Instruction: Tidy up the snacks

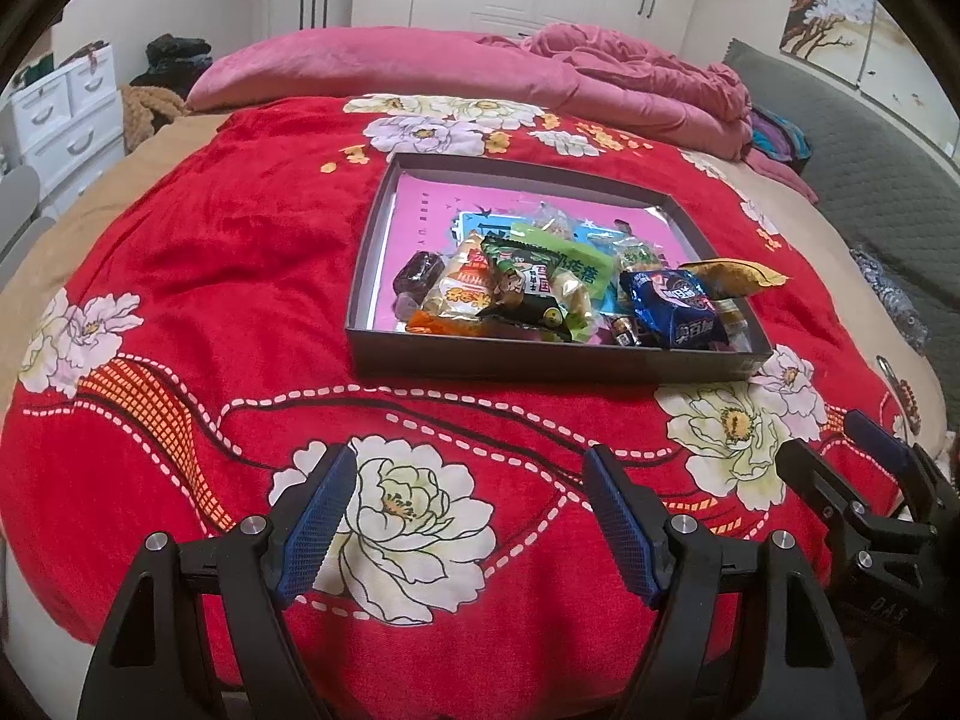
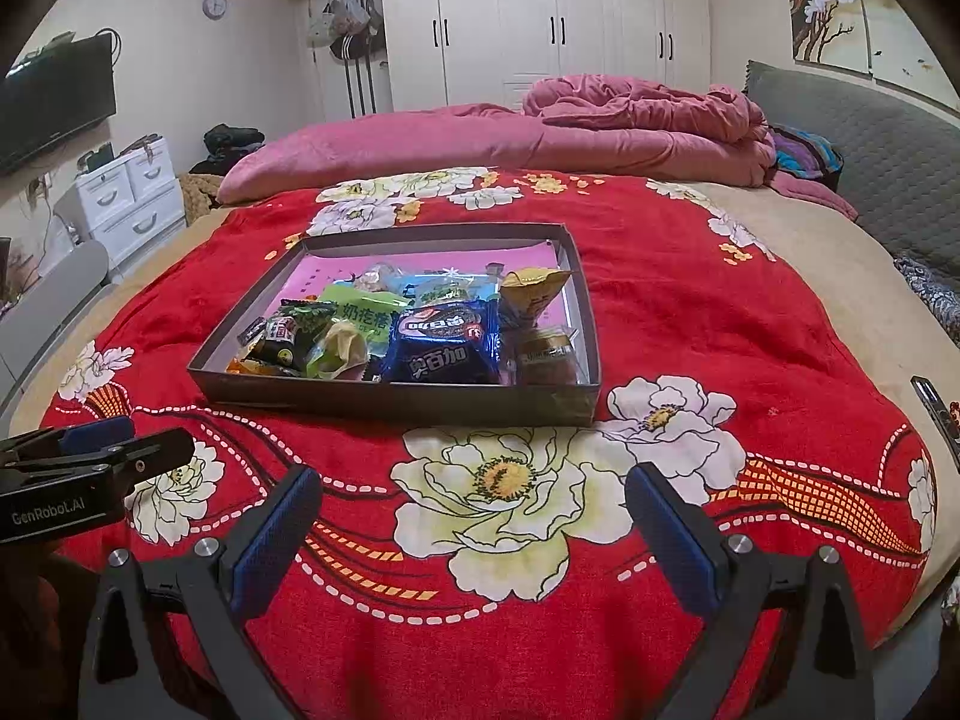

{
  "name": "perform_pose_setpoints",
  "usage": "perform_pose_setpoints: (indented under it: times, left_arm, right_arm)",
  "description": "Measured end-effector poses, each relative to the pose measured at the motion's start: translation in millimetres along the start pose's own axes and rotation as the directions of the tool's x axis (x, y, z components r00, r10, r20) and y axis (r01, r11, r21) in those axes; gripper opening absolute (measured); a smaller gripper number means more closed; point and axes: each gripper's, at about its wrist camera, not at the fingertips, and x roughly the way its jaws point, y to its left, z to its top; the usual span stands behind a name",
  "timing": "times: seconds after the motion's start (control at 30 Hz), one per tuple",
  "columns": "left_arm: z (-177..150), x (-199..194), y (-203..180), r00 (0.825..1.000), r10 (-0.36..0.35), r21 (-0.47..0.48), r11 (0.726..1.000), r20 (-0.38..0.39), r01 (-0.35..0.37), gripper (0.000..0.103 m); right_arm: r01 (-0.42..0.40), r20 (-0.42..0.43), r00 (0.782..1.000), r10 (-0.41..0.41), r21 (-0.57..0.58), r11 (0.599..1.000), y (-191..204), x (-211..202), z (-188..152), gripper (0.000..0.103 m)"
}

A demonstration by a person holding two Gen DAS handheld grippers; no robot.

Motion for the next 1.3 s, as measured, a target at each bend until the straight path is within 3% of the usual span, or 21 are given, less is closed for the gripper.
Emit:
perform_pose_setpoints:
  times: [0.67,1.0,1.13,1.3]
  left_arm:
    - [0,1,0,1.0,0.017,0.002,1.0,-0.001,-0.017,0.079]
    - [1,1,0,0.998,0.058,0.018,0.998,0.009,-0.058,0.079]
    - [4,11,2,0.995,0.096,0.038,0.995,-0.021,-0.095,0.079]
    - [20,10,22,0.993,0.111,-0.011,0.994,0.042,-0.111,0.079]
  right_arm:
    - [0.003,-0.008,1.0,-0.003,-0.001,1.0,0,4,-1,0.102]
    - [0.01,-0.011,1.0,-0.009,0.022,1.0,-5,6,1,0.102]
    - [0.017,-0.002,1.0,-0.017,0.044,0.999,-10,7,3,0.102]
    - [0.049,0.033,0.998,-0.053,0.109,0.993,-34,11,17,0.102]
